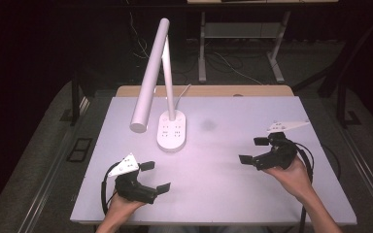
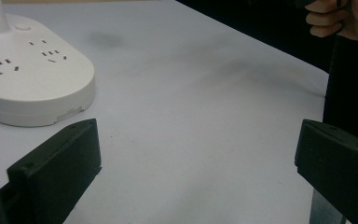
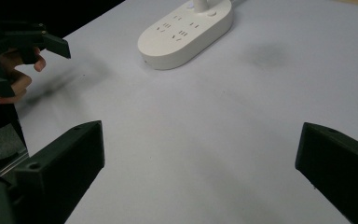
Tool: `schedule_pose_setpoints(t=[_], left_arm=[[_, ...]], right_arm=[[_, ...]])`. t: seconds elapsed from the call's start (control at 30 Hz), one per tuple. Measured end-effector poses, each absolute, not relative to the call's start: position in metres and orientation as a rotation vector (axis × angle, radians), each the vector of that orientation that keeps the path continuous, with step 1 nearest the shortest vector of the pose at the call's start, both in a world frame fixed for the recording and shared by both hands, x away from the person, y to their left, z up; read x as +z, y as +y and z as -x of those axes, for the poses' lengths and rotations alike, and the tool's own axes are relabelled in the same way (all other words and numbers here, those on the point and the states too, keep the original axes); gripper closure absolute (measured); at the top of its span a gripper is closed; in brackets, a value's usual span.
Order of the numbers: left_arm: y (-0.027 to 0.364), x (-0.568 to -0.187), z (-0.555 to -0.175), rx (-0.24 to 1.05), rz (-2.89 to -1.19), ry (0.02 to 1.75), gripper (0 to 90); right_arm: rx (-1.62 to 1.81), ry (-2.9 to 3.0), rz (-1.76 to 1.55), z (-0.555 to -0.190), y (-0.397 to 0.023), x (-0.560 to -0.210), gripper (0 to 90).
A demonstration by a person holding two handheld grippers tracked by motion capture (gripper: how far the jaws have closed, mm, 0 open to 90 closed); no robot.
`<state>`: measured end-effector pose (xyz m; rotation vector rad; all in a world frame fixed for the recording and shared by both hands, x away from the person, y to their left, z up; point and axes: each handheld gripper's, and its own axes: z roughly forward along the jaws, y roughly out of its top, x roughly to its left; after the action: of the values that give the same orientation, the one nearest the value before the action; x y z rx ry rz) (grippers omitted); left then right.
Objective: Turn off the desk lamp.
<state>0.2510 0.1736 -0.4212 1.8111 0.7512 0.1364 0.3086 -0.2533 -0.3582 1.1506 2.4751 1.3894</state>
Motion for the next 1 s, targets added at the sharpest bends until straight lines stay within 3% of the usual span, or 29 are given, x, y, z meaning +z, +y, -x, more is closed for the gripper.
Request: schedule_pose_setpoints(t=[1.0], left_arm=[[0.174, -0.422, -0.252, 0.130, -1.811, 0.752, 0.0]], right_arm=[[1.344, 2.562, -1.070, -0.356, -0.203, -0.344, 1.2]])
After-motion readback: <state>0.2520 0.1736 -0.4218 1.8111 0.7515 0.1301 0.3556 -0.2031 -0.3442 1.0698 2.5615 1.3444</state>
